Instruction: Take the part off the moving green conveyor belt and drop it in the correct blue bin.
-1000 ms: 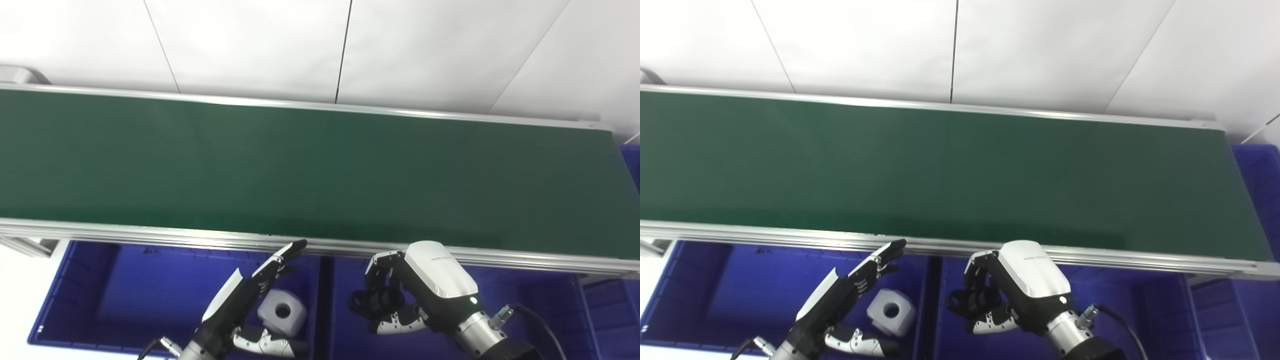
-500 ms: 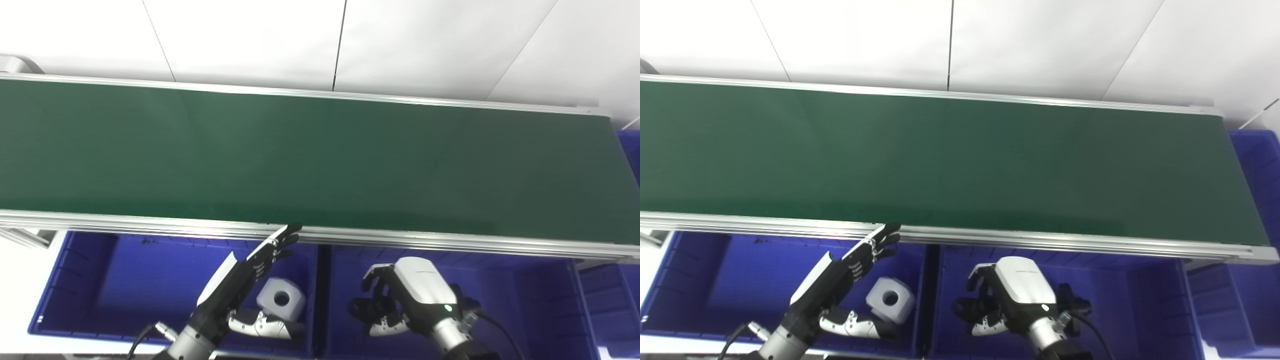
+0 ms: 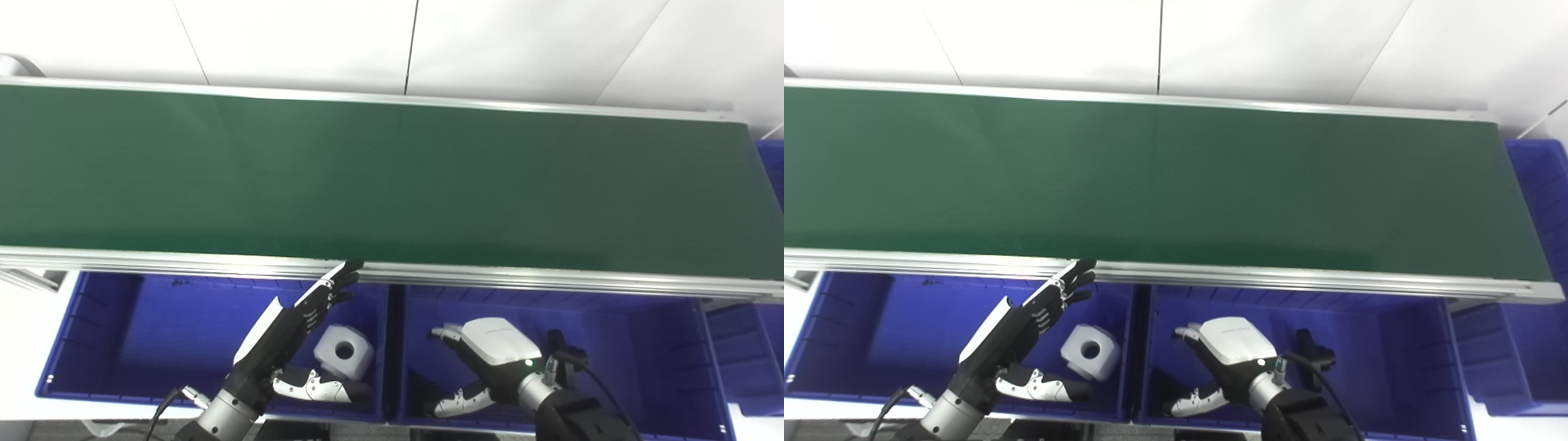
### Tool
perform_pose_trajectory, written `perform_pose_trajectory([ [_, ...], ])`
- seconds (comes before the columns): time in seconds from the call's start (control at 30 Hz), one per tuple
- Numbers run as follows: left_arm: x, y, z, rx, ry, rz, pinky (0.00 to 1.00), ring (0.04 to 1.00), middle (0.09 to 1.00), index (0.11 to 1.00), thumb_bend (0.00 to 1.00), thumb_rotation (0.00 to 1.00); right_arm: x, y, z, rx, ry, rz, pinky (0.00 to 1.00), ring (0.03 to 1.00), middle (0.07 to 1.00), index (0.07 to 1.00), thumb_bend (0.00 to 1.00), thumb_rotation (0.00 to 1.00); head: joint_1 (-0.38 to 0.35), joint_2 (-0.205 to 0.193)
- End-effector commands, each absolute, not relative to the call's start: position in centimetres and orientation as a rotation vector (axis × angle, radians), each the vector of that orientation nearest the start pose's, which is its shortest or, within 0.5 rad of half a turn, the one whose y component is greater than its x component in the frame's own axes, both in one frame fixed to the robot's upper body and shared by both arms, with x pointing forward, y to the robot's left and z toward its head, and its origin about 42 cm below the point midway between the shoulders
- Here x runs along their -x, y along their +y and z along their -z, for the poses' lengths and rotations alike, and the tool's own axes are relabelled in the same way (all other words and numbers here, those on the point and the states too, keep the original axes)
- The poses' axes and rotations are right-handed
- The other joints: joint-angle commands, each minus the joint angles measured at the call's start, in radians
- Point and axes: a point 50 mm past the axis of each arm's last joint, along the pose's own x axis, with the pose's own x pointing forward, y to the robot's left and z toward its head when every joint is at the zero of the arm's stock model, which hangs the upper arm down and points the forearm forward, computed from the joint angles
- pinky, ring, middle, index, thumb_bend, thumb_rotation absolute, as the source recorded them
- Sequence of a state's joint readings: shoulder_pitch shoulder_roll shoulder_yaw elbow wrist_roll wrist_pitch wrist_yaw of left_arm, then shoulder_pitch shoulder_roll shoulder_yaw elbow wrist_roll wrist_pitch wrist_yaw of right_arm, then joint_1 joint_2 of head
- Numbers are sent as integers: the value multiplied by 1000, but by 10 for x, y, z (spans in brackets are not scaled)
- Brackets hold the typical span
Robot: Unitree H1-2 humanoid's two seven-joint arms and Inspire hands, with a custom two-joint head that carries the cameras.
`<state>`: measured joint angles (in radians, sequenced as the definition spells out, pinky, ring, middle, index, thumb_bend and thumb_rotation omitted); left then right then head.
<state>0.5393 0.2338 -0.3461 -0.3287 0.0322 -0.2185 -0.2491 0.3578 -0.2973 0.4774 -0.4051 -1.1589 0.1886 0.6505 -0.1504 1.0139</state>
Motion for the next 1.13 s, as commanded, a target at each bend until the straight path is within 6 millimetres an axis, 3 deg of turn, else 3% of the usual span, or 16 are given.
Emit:
perform_pose_trajectory([
  [0.0, -84, 190, -99, -92, 9, 546, 932, 967, 982, 941, 825, 286, -120, -183, -95, 1246, 331, -808, 1000, 1000, 992, 976, 783, 1000, 6, 5],
  [0.07, -82, 190, -99, -99, 7, 547, 934, 968, 982, 942, 823, 296, -111, -185, -101, 1187, 284, -747, 1000, 994, 980, 964, 779, 1000, 6, 6],
  [0.13, -81, 191, -99, -105, 4, 546, 932, 967, 978, 943, 822, 292, -98, -186, -107, 1100, 227, -661, 942, 905, 904, 901, 733, 1000, 6, 9],
  [0.23, -80, 193, -100, -103, 12, 548, 936, 969, 981, 947, 822, 288, -77, -186, -117, 956, 199, -546, 890, 875, 881, 884, 725, 1000, 4, 12],
  [0.3, -81, 194, -101, -98, 19, 549, 942, 975, 984, 950, 822, 273, -64, -186, -122, 827, 200, -465, 802, 841, 859, 867, 729, 964, 5, 12],
  [0.4, -83, 195, -102, -91, 23, 549, 956, 987, 989, 955, 817, 272, -48, -186, -126, 668, 191, -364, 658, 770, 827, 854, 713, 797, 12, 12],
  [0.57, -87, 196, -100, -106, 22, 537, 962, 992, 991, 956, 809, 285, -30, -182, -120, 497, 115, -274, 604, 736, 840, 877, 700, 687, 40, -4],
  [0.83, -92, 196, -89, -113, 7, 532, 952, 986, 1000, 964, 798, 275, -26, -176, -102, 412, 20, -244, 651, 801, 922, 958, 727, 631, 60, -69],
  [0.93, -91, 197, -84, -122, 4, 532, 948, 989, 1000, 970, 795, 275, -26, -175, -93, 375, 11, -235, 749, 852, 935, 976, 740, 622, 59, -112],
  [1.1, -90, 198, -74, -147, -12, 527, 928, 978, 995, 968, 809, 299, -29, -174, -76, 346, 3, -218, 780, 883, 950, 992, 764, 620, 55, -161],
])
